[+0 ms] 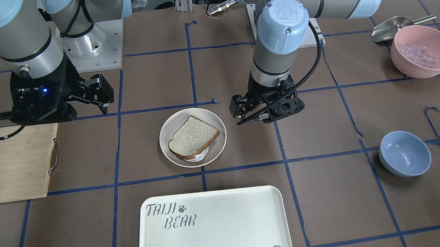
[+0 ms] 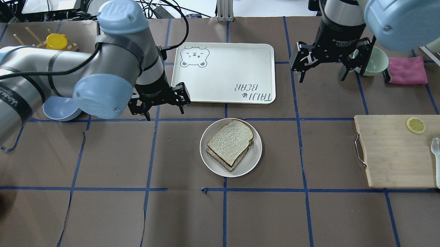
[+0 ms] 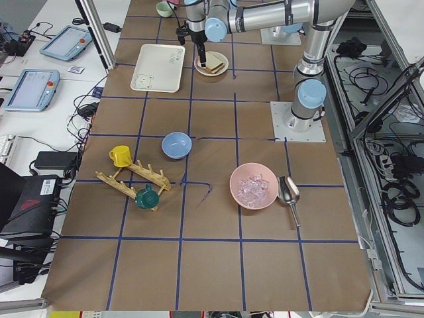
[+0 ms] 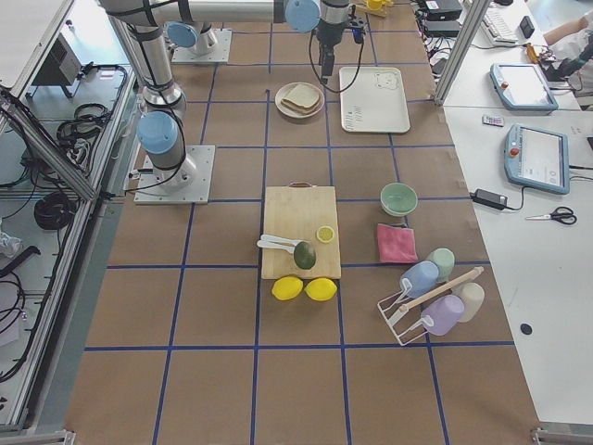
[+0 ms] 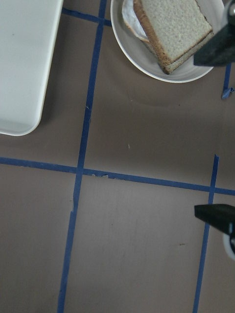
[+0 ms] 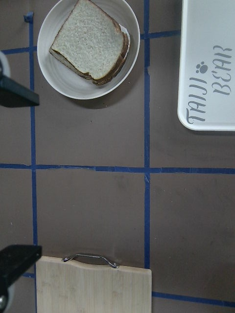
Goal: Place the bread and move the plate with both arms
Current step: 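Raise the right gripper away while the left gripper reaches toward the plate, then lower the left gripper and grip the white plate's rim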
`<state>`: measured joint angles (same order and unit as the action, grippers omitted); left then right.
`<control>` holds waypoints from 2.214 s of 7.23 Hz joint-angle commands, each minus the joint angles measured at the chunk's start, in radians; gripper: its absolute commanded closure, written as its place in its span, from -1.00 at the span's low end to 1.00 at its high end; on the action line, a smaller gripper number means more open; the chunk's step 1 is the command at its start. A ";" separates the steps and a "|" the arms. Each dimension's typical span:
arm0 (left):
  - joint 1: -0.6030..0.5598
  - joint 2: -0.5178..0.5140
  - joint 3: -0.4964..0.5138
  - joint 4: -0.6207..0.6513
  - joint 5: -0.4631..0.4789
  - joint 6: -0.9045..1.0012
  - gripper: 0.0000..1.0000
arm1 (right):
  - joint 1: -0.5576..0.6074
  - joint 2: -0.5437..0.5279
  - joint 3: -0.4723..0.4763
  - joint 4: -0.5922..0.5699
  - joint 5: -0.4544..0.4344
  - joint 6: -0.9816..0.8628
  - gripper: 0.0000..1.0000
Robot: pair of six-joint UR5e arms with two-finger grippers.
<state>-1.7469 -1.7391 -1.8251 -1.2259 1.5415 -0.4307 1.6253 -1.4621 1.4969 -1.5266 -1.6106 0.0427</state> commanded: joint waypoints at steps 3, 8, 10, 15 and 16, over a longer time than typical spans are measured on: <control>-0.084 -0.109 -0.167 0.238 -0.073 -0.135 -0.95 | -0.001 0.000 0.003 -0.007 -0.003 -0.001 -1.00; -0.094 -0.126 -0.195 0.324 -0.116 -0.125 -0.82 | -0.001 0.000 0.005 -0.006 -0.003 -0.001 -1.00; -0.094 -0.126 -0.201 0.307 -0.088 -0.125 -0.82 | -0.001 0.000 0.005 -0.006 -0.003 -0.001 -1.00; -0.095 -0.128 -0.218 0.292 -0.087 -0.123 -0.61 | -0.001 0.002 0.009 -0.003 -0.005 -0.001 -1.00; -0.095 -0.125 -0.217 0.292 -0.087 -0.115 -0.49 | -0.001 0.000 0.014 -0.003 -0.005 0.000 -1.00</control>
<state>-1.8423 -1.8655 -2.0417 -0.9340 1.4543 -0.5523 1.6245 -1.4611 1.5063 -1.5295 -1.6152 0.0418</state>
